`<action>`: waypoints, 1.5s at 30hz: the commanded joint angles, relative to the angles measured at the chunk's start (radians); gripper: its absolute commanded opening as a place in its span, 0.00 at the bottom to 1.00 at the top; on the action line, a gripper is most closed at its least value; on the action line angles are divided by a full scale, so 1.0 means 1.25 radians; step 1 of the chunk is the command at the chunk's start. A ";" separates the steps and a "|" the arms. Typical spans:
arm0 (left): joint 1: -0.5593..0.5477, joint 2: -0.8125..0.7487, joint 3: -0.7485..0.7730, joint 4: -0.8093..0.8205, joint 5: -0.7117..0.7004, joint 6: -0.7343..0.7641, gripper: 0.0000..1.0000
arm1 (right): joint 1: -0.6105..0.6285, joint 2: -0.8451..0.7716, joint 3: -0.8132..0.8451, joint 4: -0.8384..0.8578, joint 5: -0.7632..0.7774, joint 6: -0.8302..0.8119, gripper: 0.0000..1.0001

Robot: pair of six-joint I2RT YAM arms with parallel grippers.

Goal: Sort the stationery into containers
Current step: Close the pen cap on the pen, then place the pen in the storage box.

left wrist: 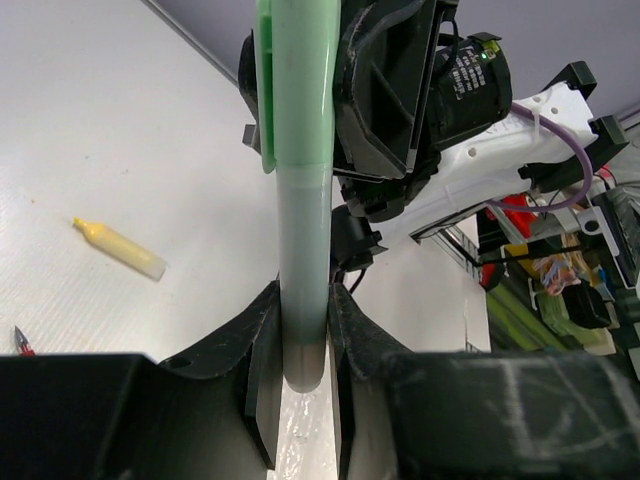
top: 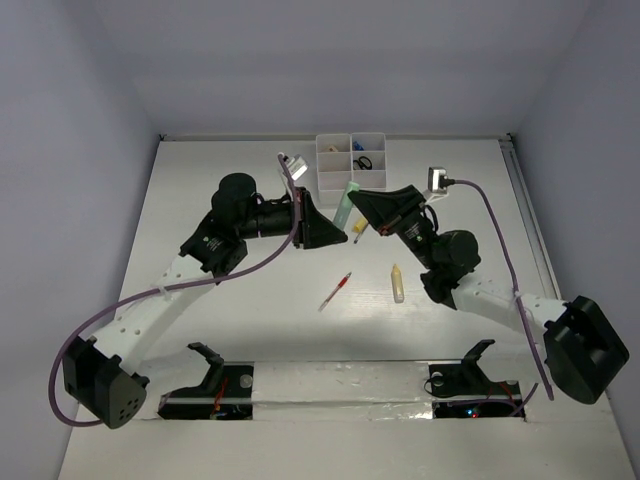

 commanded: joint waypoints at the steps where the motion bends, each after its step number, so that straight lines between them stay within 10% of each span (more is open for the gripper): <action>1: 0.027 -0.030 0.083 0.264 -0.173 0.005 0.00 | 0.090 0.016 -0.032 -0.247 -0.223 -0.091 0.00; 4: 0.027 -0.058 0.021 0.200 -0.189 0.043 0.05 | 0.076 0.001 0.016 -0.286 -0.164 -0.112 0.00; 12: 0.027 -0.180 -0.128 0.046 -0.243 0.124 0.69 | 0.022 0.025 0.158 -0.353 0.043 -0.163 0.00; 18: 0.027 -0.310 -0.164 -0.146 -0.349 0.228 0.78 | -0.061 0.145 0.235 -0.345 0.077 -0.170 0.00; 20: 0.027 -0.353 -0.177 -0.178 -0.402 0.251 0.99 | -0.083 0.187 0.255 -0.338 0.091 -0.186 0.00; 29: 0.027 -0.415 -0.229 -0.202 -0.582 0.327 0.99 | -0.110 0.404 0.386 -0.259 0.150 -0.345 0.00; 45: 0.027 -0.430 -0.229 -0.201 -0.565 0.327 0.99 | -0.117 0.631 0.581 -0.192 0.377 -0.628 0.00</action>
